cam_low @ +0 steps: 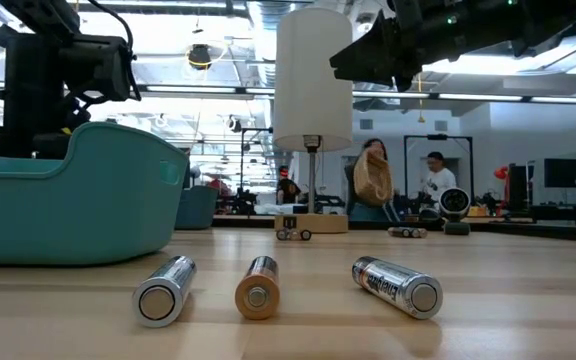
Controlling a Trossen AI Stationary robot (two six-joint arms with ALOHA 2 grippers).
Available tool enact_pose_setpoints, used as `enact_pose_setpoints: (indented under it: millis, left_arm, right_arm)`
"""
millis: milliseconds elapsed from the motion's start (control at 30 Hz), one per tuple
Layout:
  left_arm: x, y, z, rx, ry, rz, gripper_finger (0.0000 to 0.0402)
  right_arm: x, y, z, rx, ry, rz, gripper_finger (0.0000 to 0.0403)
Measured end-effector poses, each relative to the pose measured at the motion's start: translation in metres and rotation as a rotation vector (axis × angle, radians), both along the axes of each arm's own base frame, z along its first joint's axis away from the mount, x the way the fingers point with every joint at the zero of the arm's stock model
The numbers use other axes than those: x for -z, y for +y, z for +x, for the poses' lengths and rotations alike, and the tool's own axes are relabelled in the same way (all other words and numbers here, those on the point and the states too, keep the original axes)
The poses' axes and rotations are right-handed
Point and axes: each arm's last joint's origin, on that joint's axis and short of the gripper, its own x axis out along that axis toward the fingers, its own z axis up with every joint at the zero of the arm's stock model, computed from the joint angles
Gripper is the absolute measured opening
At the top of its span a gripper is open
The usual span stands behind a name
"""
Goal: Sort batteries
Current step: Put the black battery into the blue bin
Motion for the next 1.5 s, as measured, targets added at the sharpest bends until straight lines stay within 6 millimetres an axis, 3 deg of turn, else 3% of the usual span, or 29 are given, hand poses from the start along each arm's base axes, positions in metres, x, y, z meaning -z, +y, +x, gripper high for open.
enact_pose_setpoints:
  millis: [600,967,1133,1500]
  left_arm:
    - [0.0,-0.002,0.0,0.083,0.01,-0.054,0.0261]
    - [0.0,0.003,0.0,0.333,0.041,-0.057,0.0261]
    - [-0.002,0.005,0.0,0.336,0.045,-0.057,0.0261]
    - [-0.025,0.005,0.007,0.408,0.022,-0.074,0.0261]
  right_arm:
    - [0.0,-0.005,0.0,0.007,0.028,-0.078,0.0185]
    - [0.0,-0.013,0.0,0.038,0.026,-0.077,0.0185]
    - [-0.001,-0.013,0.0,0.038,0.017,-0.076,0.0185]
    - [-0.002,-0.013,0.0,0.04,-0.002,-0.058,0.0185]
